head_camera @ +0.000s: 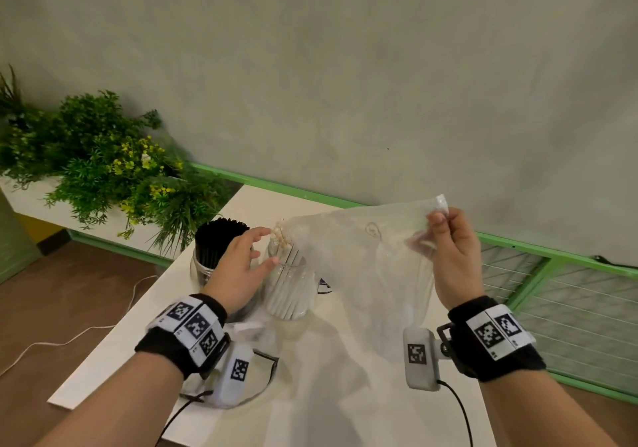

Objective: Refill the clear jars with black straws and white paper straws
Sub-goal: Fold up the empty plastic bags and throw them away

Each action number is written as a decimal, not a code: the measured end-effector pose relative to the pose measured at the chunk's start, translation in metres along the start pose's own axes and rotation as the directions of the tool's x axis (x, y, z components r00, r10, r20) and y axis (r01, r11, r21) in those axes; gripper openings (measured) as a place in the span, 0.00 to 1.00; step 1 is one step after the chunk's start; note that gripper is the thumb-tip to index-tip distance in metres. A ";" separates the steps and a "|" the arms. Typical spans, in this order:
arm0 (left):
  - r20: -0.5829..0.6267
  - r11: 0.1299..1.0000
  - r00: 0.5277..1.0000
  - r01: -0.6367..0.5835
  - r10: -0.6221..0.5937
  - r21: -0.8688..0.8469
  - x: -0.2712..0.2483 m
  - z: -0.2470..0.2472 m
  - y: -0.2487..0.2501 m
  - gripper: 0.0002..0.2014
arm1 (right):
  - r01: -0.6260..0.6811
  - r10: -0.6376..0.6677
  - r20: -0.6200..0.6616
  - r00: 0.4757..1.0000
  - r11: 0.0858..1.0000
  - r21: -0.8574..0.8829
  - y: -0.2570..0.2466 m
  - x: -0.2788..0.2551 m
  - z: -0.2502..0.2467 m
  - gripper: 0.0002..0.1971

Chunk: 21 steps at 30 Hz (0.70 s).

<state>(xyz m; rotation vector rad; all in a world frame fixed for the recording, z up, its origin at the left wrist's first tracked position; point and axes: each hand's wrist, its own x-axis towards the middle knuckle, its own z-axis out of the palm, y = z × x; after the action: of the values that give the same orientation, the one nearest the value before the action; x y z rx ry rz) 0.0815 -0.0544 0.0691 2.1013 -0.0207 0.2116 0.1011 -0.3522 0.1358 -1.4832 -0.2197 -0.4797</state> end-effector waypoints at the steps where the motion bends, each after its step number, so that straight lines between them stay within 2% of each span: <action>1: 0.012 1.000 1.000 0.019 -0.019 -0.017 0.003 0.003 0.000 0.27 | 0.002 -0.002 0.008 1.000 1.000 0.009 -0.001 0.000 0.000 0.09; 4: 0.082 0.967 0.988 0.148 -0.134 -0.207 0.013 0.012 0.002 0.36 | 0.001 -0.003 0.026 1.000 0.998 0.063 -0.005 -0.002 -0.001 0.07; 6: 0.120 0.915 0.979 0.197 -0.165 -0.351 0.017 0.017 0.003 0.36 | -0.009 0.007 0.023 1.000 0.997 0.082 -0.007 -0.003 -0.001 0.07; 10: 0.037 0.841 0.990 0.136 -0.137 -0.523 0.019 0.019 0.008 0.18 | -0.023 0.026 -0.029 0.999 0.996 0.090 -0.006 -0.004 -0.010 0.07; 12: 0.022 0.814 0.992 0.115 -0.125 -0.570 0.017 0.015 0.012 0.15 | -0.020 0.026 -0.064 0.998 0.995 0.096 -0.005 -0.005 -0.020 0.07; 14: 0.014 0.808 0.995 0.092 -0.104 -0.582 0.015 0.009 0.016 0.11 | -0.026 0.035 -0.087 0.996 0.995 0.100 -0.004 -0.007 -0.030 0.07; 16: -0.010 0.829 0.996 0.065 -0.085 -0.556 0.013 0.002 0.020 0.09 | -0.042 0.051 -0.085 0.995 0.994 0.105 -0.004 -0.007 -0.038 0.14; 18: -0.033 0.880 0.998 0.029 -0.051 -0.475 0.012 -0.004 0.023 0.09 | -0.068 0.076 -0.078 0.994 0.993 0.099 -0.002 -0.008 -0.042 0.19; 21: -0.049 0.937 0.999 -0.020 0.003 -0.347 0.010 -0.011 0.026 0.11 | -0.080 0.088 -0.086 0.992 0.992 0.098 0.000 -0.010 -0.042 0.19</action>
<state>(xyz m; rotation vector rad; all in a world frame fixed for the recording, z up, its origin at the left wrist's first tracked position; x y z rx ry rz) 0.0875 -0.0581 0.0986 1.7421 -0.0387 0.2465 0.0863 -0.3922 0.1279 -1.3698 -0.1068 -0.4609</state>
